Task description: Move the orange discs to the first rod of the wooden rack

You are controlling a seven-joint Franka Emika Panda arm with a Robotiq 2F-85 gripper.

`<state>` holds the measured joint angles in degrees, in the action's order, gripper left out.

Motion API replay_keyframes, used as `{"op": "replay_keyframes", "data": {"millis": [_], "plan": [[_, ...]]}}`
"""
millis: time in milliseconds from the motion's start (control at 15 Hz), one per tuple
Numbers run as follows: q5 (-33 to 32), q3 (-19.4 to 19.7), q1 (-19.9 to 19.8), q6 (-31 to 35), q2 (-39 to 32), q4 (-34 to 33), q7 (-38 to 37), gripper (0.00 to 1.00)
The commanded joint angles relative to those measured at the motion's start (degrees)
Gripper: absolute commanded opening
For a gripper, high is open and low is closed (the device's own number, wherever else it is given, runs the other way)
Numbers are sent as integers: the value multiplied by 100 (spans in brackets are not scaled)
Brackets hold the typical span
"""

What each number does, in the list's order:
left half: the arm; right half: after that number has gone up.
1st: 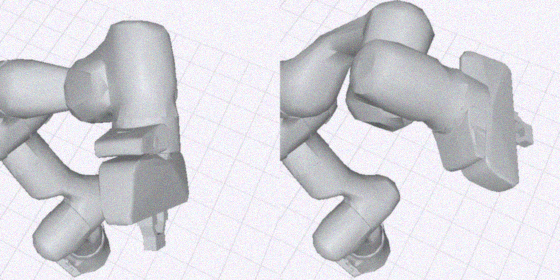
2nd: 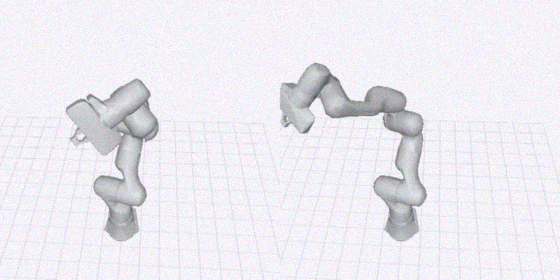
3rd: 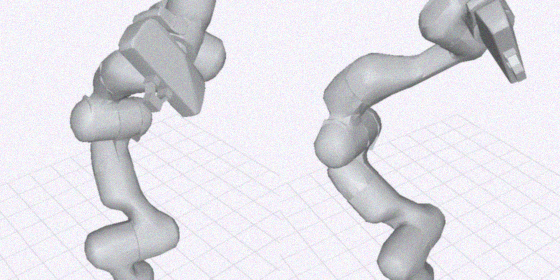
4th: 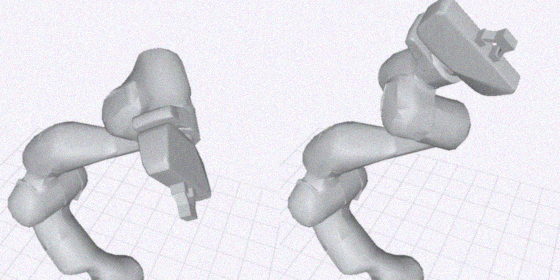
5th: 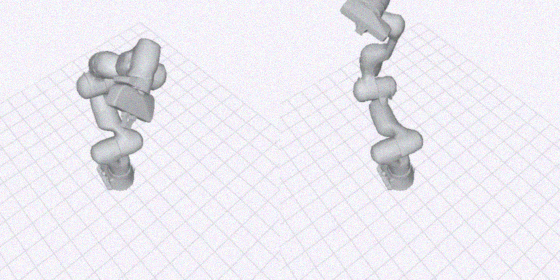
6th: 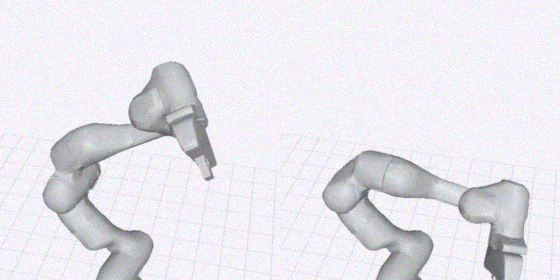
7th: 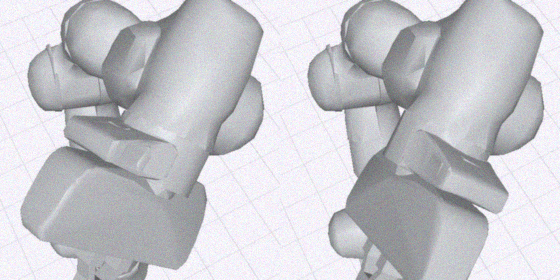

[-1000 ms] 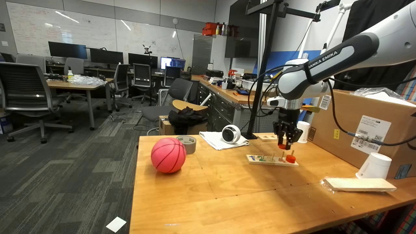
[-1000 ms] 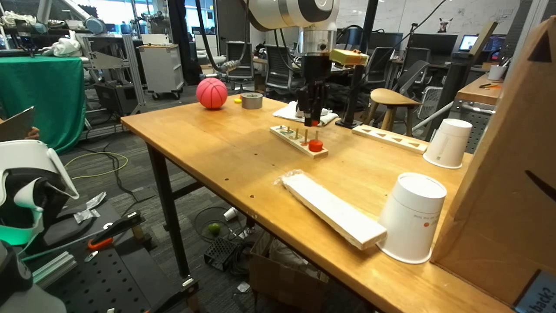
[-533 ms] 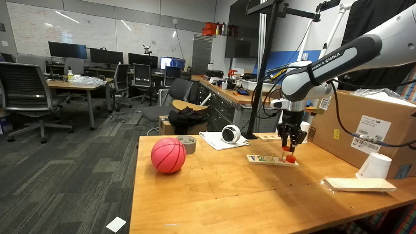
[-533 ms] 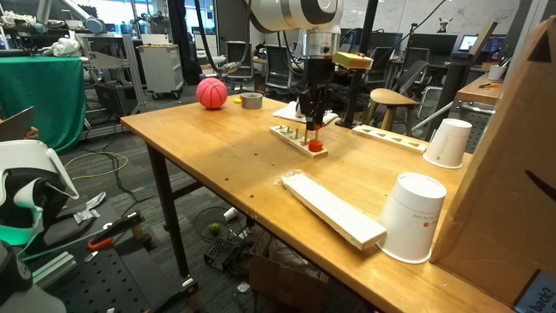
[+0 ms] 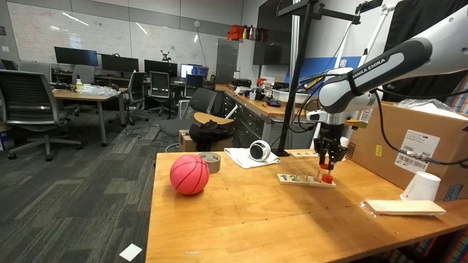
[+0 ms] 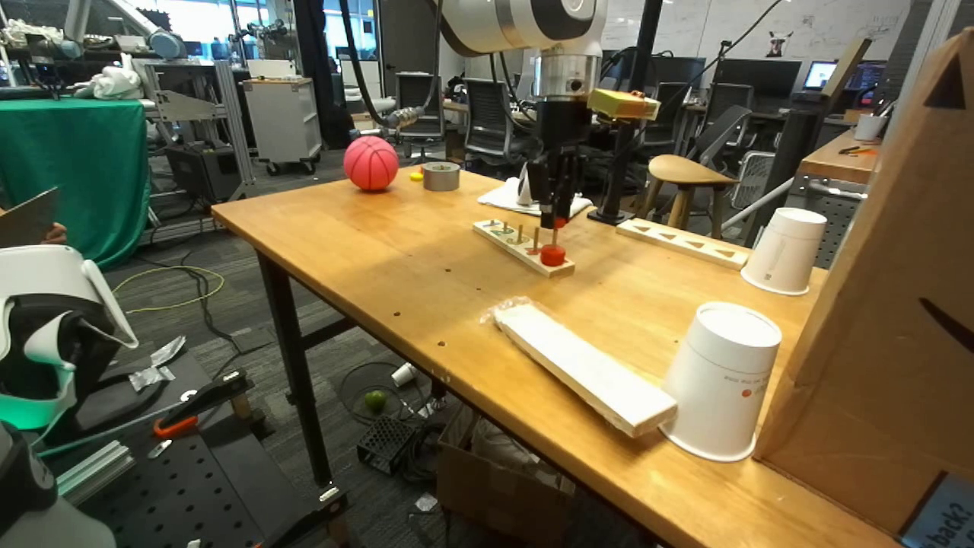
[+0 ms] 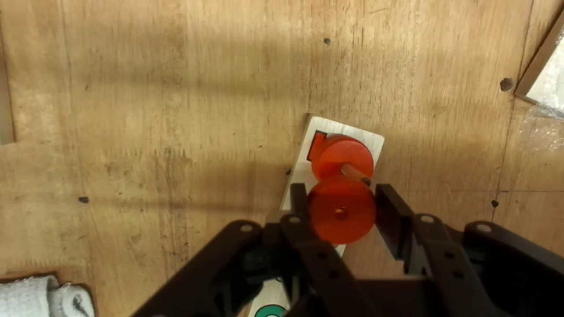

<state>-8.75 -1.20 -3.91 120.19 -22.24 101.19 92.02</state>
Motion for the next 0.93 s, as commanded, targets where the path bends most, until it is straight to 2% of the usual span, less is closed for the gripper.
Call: {"op": "replay_keyframes", "data": {"millis": [0,867], "plan": [[-35,1,-37,0,190,147,-35,17],[-41,13,-50,10,283,266,-32,17]]}}
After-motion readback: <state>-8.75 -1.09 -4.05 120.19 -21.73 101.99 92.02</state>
